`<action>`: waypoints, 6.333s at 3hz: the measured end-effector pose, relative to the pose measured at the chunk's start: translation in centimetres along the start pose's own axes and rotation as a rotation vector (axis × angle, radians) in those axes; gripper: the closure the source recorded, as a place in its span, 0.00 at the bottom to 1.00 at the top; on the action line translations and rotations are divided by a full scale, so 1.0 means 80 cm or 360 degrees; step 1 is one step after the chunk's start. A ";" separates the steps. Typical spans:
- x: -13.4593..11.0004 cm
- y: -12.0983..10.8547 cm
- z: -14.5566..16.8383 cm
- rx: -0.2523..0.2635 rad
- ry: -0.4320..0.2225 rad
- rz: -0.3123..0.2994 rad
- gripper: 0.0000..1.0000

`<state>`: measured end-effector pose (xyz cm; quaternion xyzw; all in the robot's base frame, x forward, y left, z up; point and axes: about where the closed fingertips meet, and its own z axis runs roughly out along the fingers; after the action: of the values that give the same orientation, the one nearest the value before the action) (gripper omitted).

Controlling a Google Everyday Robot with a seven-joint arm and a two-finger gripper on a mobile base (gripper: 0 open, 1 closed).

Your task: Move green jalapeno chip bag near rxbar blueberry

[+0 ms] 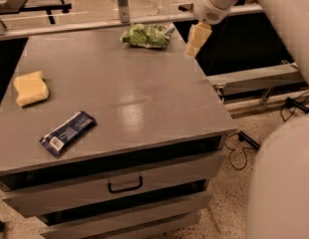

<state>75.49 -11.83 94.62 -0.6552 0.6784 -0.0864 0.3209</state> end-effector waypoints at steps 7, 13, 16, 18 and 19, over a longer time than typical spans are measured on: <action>-0.053 -0.042 0.174 -0.0059 -0.0239 0.0331 0.99; -0.170 0.196 0.020 -0.0358 -0.0694 -0.0078 0.82; -0.175 0.223 0.033 -0.0394 -0.0731 -0.0075 0.04; -0.143 0.191 -0.024 -0.0347 -0.0658 -0.0162 0.00; -0.097 0.169 -0.075 -0.0271 -0.0448 -0.0148 0.00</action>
Offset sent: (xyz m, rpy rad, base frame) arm 0.0996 0.0740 -0.0375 0.1599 -0.0117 -0.0403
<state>60.46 -4.60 94.51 -0.7163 0.6006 0.0492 0.3518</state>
